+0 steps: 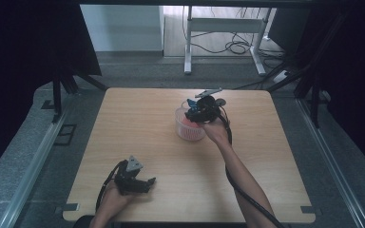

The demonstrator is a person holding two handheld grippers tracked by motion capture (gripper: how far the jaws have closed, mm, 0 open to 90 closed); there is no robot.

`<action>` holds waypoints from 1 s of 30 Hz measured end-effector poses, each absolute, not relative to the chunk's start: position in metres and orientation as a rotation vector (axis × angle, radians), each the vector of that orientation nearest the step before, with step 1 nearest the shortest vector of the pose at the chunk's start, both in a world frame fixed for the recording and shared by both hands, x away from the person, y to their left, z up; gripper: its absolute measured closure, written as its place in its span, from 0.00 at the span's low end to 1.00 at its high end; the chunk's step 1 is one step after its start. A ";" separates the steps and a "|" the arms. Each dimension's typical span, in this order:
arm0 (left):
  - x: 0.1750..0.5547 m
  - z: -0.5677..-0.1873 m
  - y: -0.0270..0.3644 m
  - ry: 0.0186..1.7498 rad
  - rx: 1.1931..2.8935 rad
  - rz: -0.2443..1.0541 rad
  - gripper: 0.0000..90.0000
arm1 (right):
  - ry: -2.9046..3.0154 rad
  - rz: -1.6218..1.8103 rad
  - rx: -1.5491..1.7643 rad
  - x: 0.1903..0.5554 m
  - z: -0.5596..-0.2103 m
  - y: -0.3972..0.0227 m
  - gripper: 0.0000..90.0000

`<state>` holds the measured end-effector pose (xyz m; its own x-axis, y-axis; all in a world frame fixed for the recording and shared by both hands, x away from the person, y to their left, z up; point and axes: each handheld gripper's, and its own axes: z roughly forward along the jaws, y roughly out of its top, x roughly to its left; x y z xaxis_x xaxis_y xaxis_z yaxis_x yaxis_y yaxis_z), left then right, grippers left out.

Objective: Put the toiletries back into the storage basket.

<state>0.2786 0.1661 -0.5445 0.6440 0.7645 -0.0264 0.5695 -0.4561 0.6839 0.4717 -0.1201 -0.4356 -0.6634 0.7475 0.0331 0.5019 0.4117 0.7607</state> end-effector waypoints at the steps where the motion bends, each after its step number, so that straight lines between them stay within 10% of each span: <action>1: 0.279 -0.544 0.166 1.033 2.191 0.375 0.11 | 2.360 1.113 1.083 0.471 -0.435 -0.120 0.41; 30: 0.279 -0.544 0.166 1.024 2.196 0.379 0.11 | 2.395 1.158 1.006 0.452 -0.416 -0.127 0.28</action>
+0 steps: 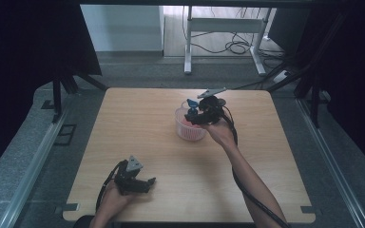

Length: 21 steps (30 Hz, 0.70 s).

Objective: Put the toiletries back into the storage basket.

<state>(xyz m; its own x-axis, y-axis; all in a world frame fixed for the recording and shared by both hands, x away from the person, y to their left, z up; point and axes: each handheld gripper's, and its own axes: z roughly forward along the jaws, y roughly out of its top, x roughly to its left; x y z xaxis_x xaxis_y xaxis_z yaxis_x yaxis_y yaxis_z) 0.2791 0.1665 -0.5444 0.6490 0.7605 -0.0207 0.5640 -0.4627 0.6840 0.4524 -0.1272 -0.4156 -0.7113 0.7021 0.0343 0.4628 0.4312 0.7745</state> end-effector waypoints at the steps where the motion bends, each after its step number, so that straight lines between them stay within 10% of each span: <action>1: 0.279 -0.544 0.166 1.024 2.195 0.378 0.11 | 2.397 1.156 1.001 0.451 -0.415 -0.128 0.28; 21: 0.279 -0.545 0.166 1.028 2.192 0.376 0.11 | 2.425 1.154 0.976 0.431 -0.407 -0.141 0.17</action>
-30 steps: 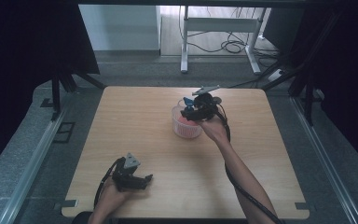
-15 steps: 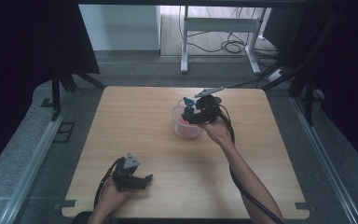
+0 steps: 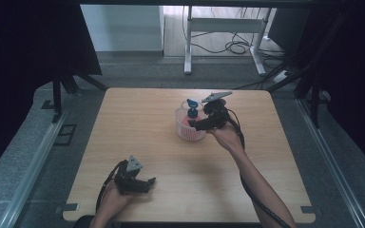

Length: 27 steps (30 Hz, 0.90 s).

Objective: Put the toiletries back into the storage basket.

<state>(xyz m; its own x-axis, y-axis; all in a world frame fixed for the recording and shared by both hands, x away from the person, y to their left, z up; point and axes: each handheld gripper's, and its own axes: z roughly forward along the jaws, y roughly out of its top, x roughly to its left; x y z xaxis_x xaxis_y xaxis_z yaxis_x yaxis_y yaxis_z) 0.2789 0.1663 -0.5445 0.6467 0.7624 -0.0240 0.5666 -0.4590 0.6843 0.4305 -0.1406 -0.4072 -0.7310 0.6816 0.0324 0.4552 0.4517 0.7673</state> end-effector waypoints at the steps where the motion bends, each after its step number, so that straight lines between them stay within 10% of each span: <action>1: 0.279 -0.545 0.166 1.028 2.192 0.376 0.11 | 2.425 1.154 0.976 0.431 -0.407 -0.141 0.17; 27: 0.279 -0.544 0.166 1.030 2.190 0.378 0.11 | 2.453 1.163 0.913 0.399 -0.408 -0.152 0.14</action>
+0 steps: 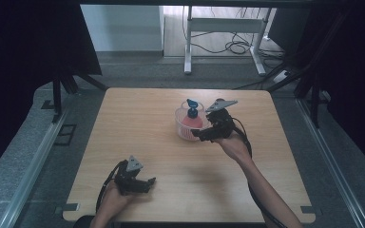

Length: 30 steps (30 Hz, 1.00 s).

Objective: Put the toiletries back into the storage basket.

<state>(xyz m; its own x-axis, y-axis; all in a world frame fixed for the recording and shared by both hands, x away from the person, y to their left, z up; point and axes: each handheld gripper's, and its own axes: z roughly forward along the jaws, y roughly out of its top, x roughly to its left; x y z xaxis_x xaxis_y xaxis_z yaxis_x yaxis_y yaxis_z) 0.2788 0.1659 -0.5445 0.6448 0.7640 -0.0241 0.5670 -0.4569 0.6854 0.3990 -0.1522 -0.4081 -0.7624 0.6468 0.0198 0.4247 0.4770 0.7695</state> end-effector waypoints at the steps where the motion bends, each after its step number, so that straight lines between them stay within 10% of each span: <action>1: 0.279 -0.544 0.166 1.030 2.191 0.378 0.11 | 2.455 1.159 0.910 0.397 -0.409 -0.154 0.14; 30: 0.279 -0.544 0.166 1.032 2.190 0.379 0.11 | 2.456 1.140 0.907 0.365 -0.424 -0.188 0.02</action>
